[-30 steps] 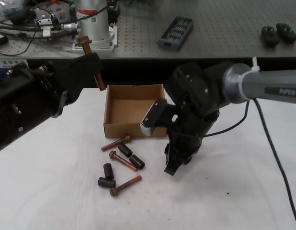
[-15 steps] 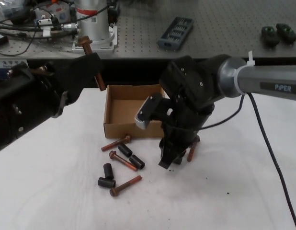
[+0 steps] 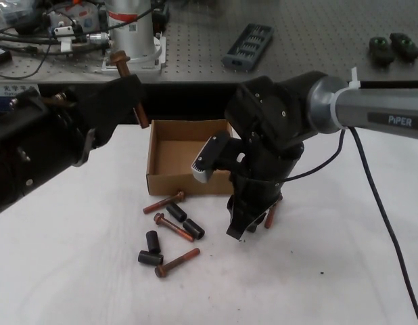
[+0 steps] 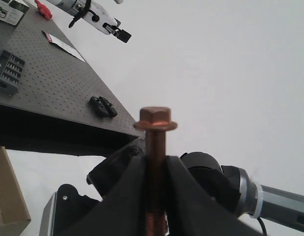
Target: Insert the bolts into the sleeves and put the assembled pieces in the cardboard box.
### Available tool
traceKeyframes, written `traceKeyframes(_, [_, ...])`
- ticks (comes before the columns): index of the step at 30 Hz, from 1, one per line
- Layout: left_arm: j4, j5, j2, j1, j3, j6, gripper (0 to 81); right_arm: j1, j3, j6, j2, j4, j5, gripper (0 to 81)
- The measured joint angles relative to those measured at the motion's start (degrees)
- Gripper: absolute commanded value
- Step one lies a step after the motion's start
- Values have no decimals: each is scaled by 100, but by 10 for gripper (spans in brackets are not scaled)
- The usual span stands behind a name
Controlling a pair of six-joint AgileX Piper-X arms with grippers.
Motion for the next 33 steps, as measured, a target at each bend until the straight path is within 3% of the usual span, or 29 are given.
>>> traceKeyframes(33, [0, 377, 0, 0, 0, -58, 6, -133, 0, 0, 70, 36, -89, 295])
